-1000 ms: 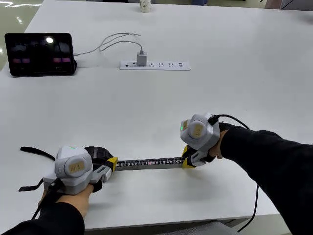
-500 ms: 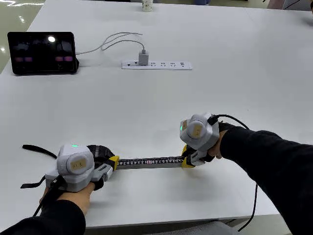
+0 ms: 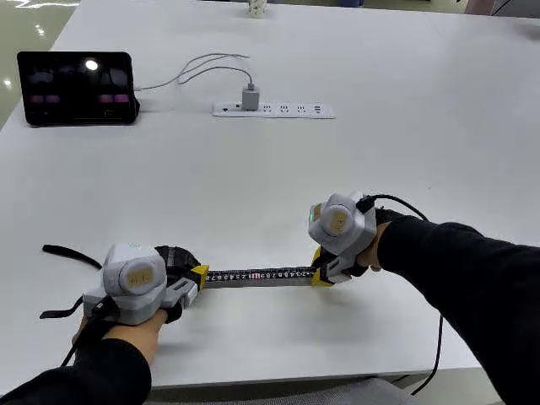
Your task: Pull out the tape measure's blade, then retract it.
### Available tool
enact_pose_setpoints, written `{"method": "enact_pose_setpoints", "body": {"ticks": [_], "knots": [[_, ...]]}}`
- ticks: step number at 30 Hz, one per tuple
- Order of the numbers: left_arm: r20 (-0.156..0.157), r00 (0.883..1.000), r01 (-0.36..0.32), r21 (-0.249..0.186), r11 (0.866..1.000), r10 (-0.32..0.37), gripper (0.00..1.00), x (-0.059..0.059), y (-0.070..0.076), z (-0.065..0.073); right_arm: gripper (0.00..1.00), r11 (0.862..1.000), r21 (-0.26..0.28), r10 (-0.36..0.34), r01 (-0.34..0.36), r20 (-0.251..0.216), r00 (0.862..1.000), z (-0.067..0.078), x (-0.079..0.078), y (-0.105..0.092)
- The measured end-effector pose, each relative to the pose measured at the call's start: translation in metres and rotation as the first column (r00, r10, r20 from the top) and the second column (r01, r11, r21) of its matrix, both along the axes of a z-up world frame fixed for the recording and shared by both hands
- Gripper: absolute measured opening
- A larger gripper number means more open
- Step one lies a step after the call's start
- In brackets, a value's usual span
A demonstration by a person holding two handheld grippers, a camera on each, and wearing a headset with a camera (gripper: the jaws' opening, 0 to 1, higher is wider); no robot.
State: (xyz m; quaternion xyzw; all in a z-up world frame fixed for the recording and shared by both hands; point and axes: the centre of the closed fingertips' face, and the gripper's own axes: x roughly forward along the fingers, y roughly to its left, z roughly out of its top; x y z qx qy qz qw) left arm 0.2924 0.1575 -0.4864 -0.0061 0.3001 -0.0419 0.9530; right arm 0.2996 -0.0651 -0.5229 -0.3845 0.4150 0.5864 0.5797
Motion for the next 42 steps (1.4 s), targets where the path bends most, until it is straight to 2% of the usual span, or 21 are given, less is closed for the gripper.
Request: {"method": "enact_pose_setpoints", "body": {"ticks": [20, 42], "knots": [[0.004, 1.000, 0.000, 0.002, 1.000, 0.000, 0.61, 0.000, 0.000, 0.000, 0.11, 1.000, 0.008, 0.009, -0.009, -0.004, 1.000, 0.000, -0.001, 0.009], [-0.008, 1.000, 0.000, 0.001, 1.000, 0.000, 0.61, -0.001, 0.000, 0.000, 0.11, 1.000, 0.009, 0.003, -0.003, -0.006, 1.000, 0.001, -0.001, 0.018]]}}
